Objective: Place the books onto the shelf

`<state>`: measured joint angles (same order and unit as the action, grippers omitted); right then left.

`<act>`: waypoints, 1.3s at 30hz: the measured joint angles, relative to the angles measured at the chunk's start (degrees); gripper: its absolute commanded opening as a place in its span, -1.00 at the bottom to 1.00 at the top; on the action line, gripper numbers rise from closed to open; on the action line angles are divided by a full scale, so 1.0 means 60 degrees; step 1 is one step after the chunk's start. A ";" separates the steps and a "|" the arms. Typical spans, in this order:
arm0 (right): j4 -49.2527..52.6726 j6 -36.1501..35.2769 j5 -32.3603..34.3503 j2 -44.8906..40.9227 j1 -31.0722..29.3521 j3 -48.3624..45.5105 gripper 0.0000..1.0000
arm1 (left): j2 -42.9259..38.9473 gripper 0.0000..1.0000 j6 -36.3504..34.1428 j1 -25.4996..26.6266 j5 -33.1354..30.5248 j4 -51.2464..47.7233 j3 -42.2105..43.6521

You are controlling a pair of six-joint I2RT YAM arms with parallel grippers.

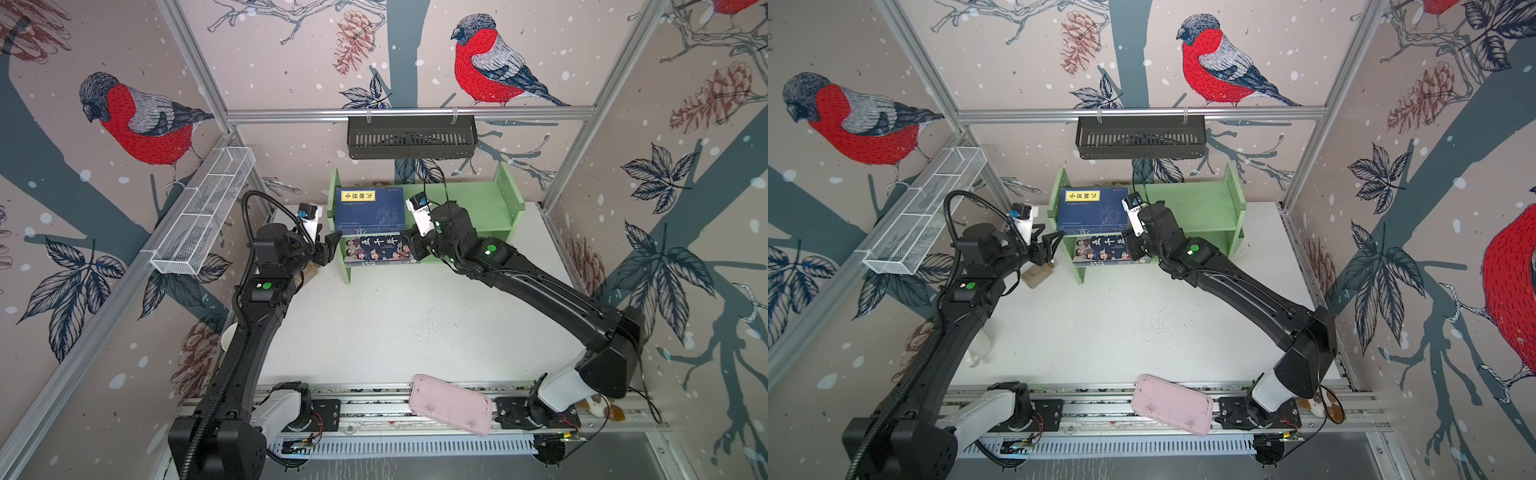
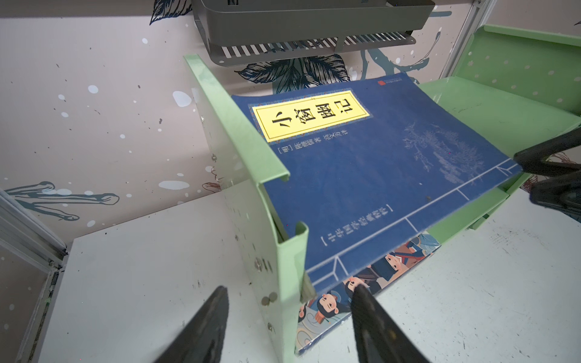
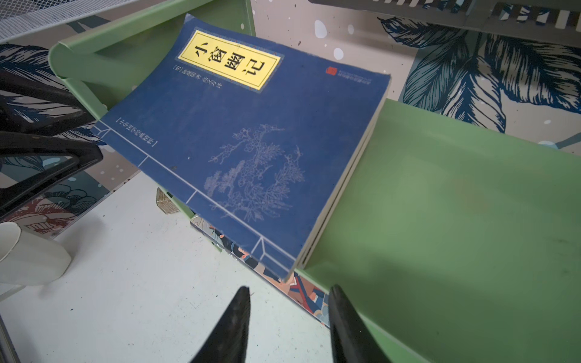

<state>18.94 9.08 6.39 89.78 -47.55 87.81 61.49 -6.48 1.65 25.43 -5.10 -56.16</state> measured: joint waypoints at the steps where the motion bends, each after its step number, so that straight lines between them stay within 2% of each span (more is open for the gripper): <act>1: 0.0004 -0.0004 0.0007 0.0025 0.0000 0.0022 -0.17 | 0.0000 0.25 0.0000 0.0000 0.0000 0.0000 0.0000; 39: 0.0076 -0.0182 0.0000 0.0525 -0.0004 0.0550 -0.18 | 0.0058 0.24 0.0004 0.0000 -0.0029 0.0036 0.0040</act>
<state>19.40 7.99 6.39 92.92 -47.57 91.11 61.84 -6.46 1.65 25.26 -4.89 -55.92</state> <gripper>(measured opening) 0.411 0.624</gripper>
